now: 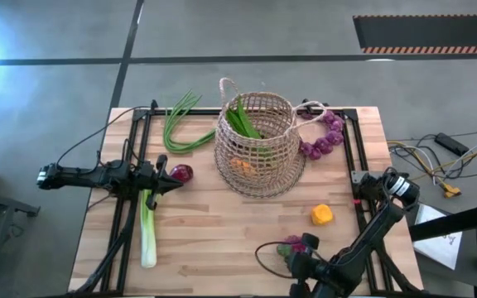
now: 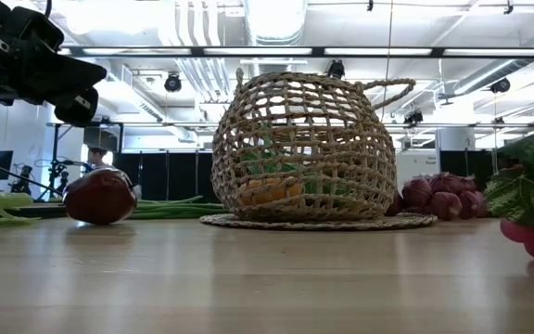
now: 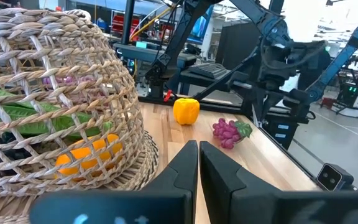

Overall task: Build produce basket
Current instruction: Put the purple grapes into the light brown basket

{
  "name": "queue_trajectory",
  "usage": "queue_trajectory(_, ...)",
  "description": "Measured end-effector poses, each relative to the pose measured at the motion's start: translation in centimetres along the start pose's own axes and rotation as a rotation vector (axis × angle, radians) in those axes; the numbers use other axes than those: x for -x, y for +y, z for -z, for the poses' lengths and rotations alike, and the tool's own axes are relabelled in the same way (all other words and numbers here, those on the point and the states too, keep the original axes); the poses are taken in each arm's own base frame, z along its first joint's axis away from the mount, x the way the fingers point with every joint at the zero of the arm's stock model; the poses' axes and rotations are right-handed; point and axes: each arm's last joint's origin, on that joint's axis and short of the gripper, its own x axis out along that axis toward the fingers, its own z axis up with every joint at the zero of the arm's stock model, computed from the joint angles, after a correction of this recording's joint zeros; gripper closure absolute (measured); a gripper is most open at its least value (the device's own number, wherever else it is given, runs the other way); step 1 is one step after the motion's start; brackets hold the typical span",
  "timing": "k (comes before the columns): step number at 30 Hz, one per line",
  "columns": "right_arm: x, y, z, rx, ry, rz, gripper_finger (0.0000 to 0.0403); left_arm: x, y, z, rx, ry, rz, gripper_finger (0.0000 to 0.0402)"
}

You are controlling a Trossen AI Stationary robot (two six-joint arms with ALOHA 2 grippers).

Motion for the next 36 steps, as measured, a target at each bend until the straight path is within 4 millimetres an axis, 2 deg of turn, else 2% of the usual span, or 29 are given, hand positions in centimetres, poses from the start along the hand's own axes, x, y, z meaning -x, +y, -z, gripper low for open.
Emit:
queue_trajectory(4, -0.1, 0.0, -0.9, 0.127, 0.041, -0.032, 0.0392, 0.0, 0.0, 0.0, 0.000, -0.001, 0.000, 0.0402)
queue_trajectory(7, -0.5, -0.3, -1.7, 0.177, 0.093, -0.066, 0.0375, 0.0, 0.0, 0.0, 0.000, -0.001, 0.000, 0.0402)
queue_trajectory(17, -2.0, -1.5, -3.5, 0.350, 0.116, -0.064, 0.0232, 0.0, 0.0, 0.0, 0.000, -0.001, 0.000, 0.0402)
queue_trajectory(22, -2.2, -1.6, -3.1, 0.422, 0.142, -0.046, 0.0194, 0.0, 0.0, 0.0, 0.000, -0.001, 0.000, 0.0402)
queue_trajectory(26, -3.5, -1.5, -2.1, 0.463, 0.211, -0.023, 0.0194, 0.0, 0.0, 0.0, 0.000, -0.001, 0.000, 0.0402)
queue_trajectory(30, -4.9, -1.2, -1.3, 0.471, 0.229, 0.016, 0.0213, 0.0, 0.0, 0.0, 0.000, -0.001, 0.000, 0.0402)
queue_trajectory(33, -5.5, -1.0, -1.2, 0.456, 0.215, 0.057, 0.0246, 0.0, 0.0, 0.0, 0.000, 0.000, -0.001, 0.0402)
queue_trajectory(36, -5.6, -1.1, -1.2, 0.443, 0.214, 0.109, 0.0296, 0.0, 0.0, 0.0, 0.000, 0.000, 0.000, 0.0402)
